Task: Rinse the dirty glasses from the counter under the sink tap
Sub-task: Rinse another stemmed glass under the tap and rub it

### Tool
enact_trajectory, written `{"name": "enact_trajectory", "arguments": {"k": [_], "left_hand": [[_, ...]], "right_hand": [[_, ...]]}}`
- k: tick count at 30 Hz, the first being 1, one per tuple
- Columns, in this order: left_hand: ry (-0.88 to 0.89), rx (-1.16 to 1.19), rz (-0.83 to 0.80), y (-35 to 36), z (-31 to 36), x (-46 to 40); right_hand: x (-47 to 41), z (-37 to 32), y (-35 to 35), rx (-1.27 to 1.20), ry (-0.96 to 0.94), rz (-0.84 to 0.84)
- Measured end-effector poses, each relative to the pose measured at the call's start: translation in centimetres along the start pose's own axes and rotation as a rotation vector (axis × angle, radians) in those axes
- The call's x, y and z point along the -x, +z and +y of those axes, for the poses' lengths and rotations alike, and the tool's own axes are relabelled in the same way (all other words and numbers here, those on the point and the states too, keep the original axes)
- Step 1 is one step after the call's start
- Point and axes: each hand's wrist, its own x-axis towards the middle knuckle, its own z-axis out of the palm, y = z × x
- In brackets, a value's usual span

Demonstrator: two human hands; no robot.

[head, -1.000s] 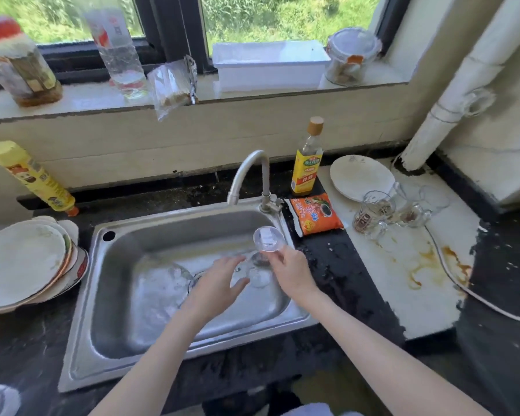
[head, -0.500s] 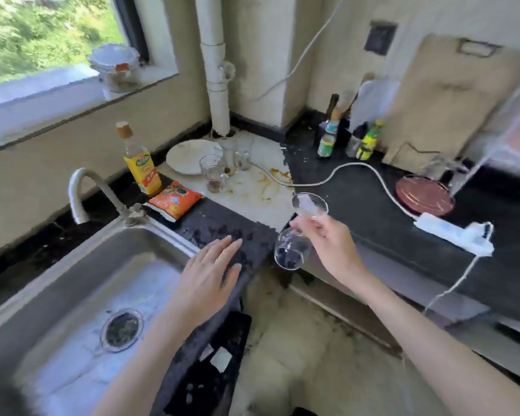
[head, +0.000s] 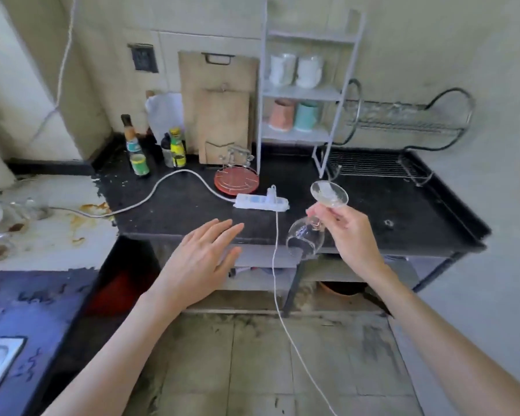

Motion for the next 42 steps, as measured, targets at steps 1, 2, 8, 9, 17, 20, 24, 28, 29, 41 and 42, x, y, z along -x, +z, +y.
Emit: {"name": "enact_trajectory", "arguments": {"k": [1,2,8,9,17,20,24,28,29,41,42], "left_hand": [[0.009,0.016,-0.008,0.9,1.9,-1.1],[0.017,0.033,-0.019,1.8,3.7,-2.2],[0.094,0.095,-0.079,5.9,12.5,-9.3],[0.108,0.104,-0.089,6.2,13.6,-10.7],[0.238,0.094,-0.058,9.8,16.9,-25.0],[0.271,0.068,-0.059,11.6,17.0,-31.8],[0.298,0.050,-0.065,12.9,16.9,-40.5],[0.311,0.035,-0.062,13.7,17.1,-48.4],[0.312,0.025,-0.067,13.8,17.3,-50.1],[0.196,-0.169,-0.134,18.1,21.1,-67.0],[0.154,-0.173,-0.123,18.9,21.3,-67.5]], "right_hand": [[-0.3,0.6,-2.2,0.006,-0.001,0.022],[-0.6,1.2,-4.3,0.017,0.004,0.041],[-3.2,4.9,-14.6,0.060,0.067,0.153],[-3.8,5.6,-16.0,0.066,0.074,0.171],[-13.3,11.0,-23.9,0.124,0.094,0.258],[-18.5,13.3,-26.4,0.155,0.083,0.303],[-25.8,15.6,-29.7,0.198,0.117,0.373],[-32.4,17.2,-32.8,0.237,0.144,0.423],[-33.9,17.6,-33.4,0.261,0.143,0.428],[-52.9,23.4,-41.9,0.404,0.089,0.461],[-54.6,24.3,-42.5,0.417,0.076,0.455]]}}
